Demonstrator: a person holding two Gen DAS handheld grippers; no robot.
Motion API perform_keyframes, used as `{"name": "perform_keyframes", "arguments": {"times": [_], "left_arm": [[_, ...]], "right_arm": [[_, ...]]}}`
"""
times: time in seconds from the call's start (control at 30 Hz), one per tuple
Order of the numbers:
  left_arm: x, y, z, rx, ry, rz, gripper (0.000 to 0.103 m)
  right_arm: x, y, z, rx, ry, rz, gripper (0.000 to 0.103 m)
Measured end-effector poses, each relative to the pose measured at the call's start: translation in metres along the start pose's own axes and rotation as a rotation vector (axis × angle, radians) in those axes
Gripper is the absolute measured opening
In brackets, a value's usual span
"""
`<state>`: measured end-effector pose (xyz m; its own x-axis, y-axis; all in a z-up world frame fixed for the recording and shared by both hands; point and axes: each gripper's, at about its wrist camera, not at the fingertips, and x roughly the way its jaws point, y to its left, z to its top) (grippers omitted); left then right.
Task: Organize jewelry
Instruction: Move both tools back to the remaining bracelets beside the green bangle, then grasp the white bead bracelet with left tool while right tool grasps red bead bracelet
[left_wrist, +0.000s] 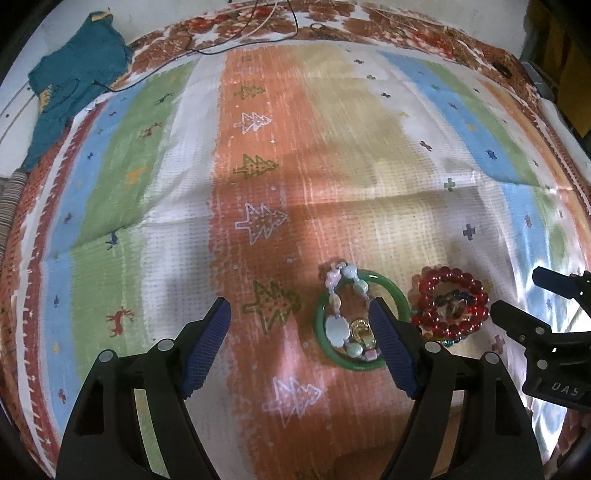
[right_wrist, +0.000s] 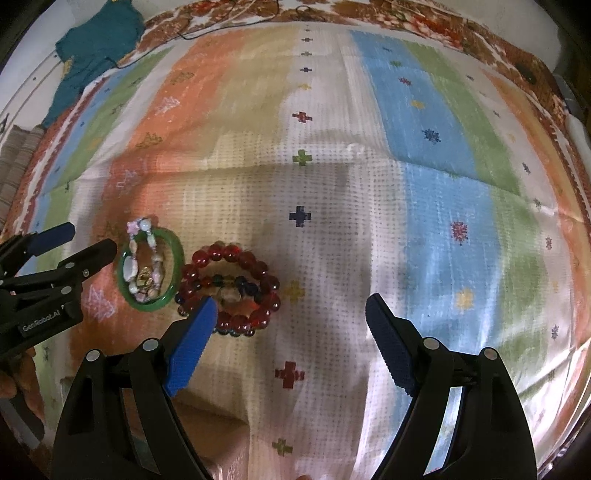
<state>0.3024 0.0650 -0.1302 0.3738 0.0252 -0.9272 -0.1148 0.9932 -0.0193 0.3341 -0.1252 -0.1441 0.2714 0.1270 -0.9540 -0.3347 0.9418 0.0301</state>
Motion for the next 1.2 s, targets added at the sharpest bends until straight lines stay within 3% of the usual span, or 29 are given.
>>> {"name": "perform_keyframes", "arguments": {"times": [0.37, 0.4, 0.47, 0.6, 0.67, 0.7, 0.87, 1.0, 1.2], "left_arm": [[0.025, -0.011, 0.009, 0.064, 0.012, 0.008, 0.060], [0.027, -0.013, 0.009, 0.070, 0.013, 0.009, 0.057], [0.029, -0.017, 0.011, 0.080, 0.005, 0.007, 0.044], [0.031, -0.022, 0.012, 0.087, 0.022, -0.010, 0.029], [0.031, -0.023, 0.012, 0.084, 0.028, -0.024, 0.011], [0.031, -0.023, 0.012, 0.086, 0.025, -0.015, 0.009], [0.029, -0.023, 0.011, 0.072, 0.026, 0.003, 0.009], [0.025, -0.019, 0.012, 0.054, 0.020, 0.013, 0.008], [0.022, -0.014, 0.012, 0.039, 0.021, 0.009, 0.007]], "right_arm": [[0.022, 0.004, 0.014, -0.019, 0.023, -0.010, 0.082], [0.024, 0.003, 0.015, -0.022, 0.026, -0.012, 0.077], [0.030, 0.003, 0.016, -0.024, 0.040, -0.013, 0.068], [0.038, 0.003, 0.016, -0.033, 0.046, -0.020, 0.066], [0.040, 0.003, 0.018, -0.039, 0.040, -0.019, 0.062], [0.040, 0.004, 0.019, -0.044, 0.037, -0.016, 0.058], [0.041, 0.007, 0.020, -0.063, 0.030, 0.011, 0.044], [0.041, 0.012, 0.020, -0.073, 0.032, 0.023, 0.023], [0.044, 0.016, 0.016, -0.100, 0.025, 0.014, 0.016]]}}
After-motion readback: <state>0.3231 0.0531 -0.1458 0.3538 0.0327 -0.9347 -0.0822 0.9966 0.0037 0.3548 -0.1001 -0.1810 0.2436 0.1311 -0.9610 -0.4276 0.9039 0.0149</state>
